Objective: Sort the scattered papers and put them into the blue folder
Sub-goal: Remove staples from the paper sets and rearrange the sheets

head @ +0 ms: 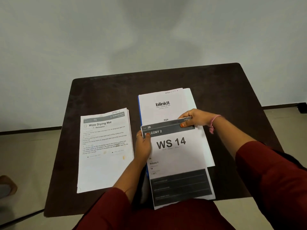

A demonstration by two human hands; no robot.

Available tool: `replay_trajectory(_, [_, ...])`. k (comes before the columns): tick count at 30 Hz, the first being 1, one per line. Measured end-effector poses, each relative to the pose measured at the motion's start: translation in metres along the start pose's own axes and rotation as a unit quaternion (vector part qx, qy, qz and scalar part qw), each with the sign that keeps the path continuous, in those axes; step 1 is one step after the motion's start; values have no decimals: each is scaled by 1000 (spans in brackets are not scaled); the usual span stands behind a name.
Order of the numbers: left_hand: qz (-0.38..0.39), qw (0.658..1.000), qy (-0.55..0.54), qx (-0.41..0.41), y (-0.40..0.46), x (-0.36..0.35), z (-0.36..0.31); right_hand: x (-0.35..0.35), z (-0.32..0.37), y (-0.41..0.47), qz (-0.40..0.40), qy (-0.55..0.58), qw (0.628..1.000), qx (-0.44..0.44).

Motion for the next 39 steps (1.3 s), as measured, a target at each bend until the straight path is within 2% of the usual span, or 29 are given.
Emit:
replay_trajectory(4, [-15, 1000, 4, -21, -7, -2, -1, -8, -3, -8, -31, -31, 999, 26])
replay_trajectory(9, [-4, 999, 15, -30, -7, -10, -1, 12, -4, -21, -179, -95, 979, 37])
replay_trajectory(15, [8, 998, 6, -55, -8, -20, -5, 21, -2, -26, -260, -163, 951, 40])
replay_trajectory(21, [-15, 994, 63, -86, -5, -18, -6, 23, 4, -32, -301, -187, 934, 30])
replay_trajectory(25, [6, 988, 134, -83, -2, -19, -6, 20, -3, -36, -312, -174, 934, 8])
replay_trajectory(28, [15, 958, 268, -99, -3, -13, -17, 15, -4, -39, -326, -174, 929, 13])
replay_trajectory(30, [15, 934, 327, -139, -4, -7, -28, 13, -3, -42, -342, -170, 924, 27])
replay_trajectory(35, [42, 916, 311, -249, -8, 1, -49, 8, -3, -49, -334, -147, 930, 44])
replay_trajectory(39, [71, 900, 302, -305, -12, 0, -56, 2, -5, -60, -294, -26, 955, 25])
Point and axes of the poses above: each hand's wrist, its own y-axis towards the middle knuckle, its own x-axis out of the back of the hand, z = x × y, the point moved 7 cm from there along y, towards the middle knuckle, and after that the axes turned 8 degrees about -z, right-handed, at the moved point
